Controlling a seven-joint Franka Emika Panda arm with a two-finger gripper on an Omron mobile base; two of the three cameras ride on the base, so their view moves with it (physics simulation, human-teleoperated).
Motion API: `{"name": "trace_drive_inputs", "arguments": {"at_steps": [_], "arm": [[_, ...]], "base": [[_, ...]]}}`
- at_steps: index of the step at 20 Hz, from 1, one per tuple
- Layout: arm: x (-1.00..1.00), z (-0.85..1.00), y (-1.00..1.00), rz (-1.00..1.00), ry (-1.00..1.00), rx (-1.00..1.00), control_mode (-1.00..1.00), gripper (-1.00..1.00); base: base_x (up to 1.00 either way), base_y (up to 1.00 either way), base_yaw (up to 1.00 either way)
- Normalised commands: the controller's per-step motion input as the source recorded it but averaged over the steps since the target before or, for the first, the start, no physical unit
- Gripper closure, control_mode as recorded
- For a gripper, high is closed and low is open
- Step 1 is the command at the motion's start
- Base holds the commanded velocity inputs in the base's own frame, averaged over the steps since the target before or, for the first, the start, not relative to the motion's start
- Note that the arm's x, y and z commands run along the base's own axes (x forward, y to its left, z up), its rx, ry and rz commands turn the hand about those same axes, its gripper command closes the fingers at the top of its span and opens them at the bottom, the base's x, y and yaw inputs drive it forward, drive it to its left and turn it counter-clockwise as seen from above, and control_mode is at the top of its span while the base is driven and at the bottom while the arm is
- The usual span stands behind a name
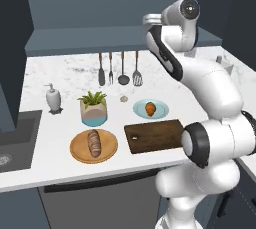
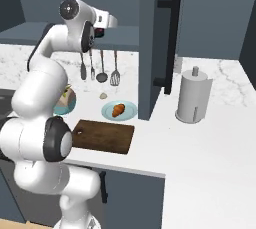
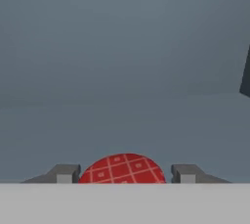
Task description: From the different types of pastries on the counter, select a croissant and place it on the cutting board. Then retrieve a jar of jam from the cabinet and place it alongside the croissant on the cutting board.
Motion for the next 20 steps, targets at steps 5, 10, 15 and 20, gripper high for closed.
{"name": "trace_drive_inputs", "arguments": {"at_steps": [5, 10, 15, 20], "arm": [[-1.00, 0.27, 0.02, 0.00, -0.04, 0.00, -1.00, 1.00], [-1.00, 0.11, 0.09, -0.03, 0.00, 0.00, -1.00, 1.00], [-1.00, -0.84, 0.07, -0.03, 0.00, 0.00, -1.00, 1.00], [-1.00, -1.00, 0.06, -0.04, -0.02, 0.00, -1.00, 1.00]], "base": [[0.00, 0.00, 0.00], [0.00, 0.00, 0.00], [0.00, 0.00, 0.00], [0.00, 0.00, 0.00]]}}
